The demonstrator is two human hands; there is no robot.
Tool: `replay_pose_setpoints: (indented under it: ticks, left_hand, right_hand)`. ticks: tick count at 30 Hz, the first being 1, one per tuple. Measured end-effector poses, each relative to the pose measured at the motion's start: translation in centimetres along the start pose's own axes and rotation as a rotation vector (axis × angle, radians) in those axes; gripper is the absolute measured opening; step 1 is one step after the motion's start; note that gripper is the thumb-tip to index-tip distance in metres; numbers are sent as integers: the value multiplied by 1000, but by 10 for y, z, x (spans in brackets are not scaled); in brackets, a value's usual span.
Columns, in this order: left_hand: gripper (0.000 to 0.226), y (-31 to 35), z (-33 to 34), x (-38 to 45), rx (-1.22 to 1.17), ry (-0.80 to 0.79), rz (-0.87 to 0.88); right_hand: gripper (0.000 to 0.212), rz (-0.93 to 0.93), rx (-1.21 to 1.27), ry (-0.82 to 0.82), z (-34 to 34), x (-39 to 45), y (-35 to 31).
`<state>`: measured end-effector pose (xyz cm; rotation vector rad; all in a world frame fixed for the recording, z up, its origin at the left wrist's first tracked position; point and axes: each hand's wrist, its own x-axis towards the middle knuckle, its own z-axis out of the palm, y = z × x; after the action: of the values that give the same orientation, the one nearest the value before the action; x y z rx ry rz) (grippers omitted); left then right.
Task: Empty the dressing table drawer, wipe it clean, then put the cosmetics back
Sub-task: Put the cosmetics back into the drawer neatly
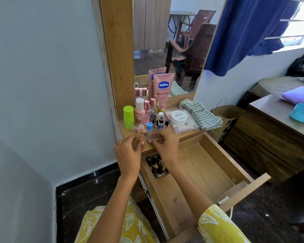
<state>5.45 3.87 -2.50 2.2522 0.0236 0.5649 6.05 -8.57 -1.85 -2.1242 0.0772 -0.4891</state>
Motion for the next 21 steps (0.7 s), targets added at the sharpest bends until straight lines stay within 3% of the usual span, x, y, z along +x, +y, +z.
replay_pose_setpoints:
  ticks: [4,7,17,21]
  left_hand:
    - [32,6,-9,-19,63,50,23]
    - [29,7,-8,-39,130,31,98]
    - [50,6,9,-65,386,-127,162]
    - [49,5,9,-64,450,-130,206]
  right_hand:
    - [17,-24,34,192,-18,-4,3]
    - [23,37,77,292,-27,1,8]
    - [56,113,-140,223,-17,23,7]
    - [52,118,-189,245,-16,26,2]
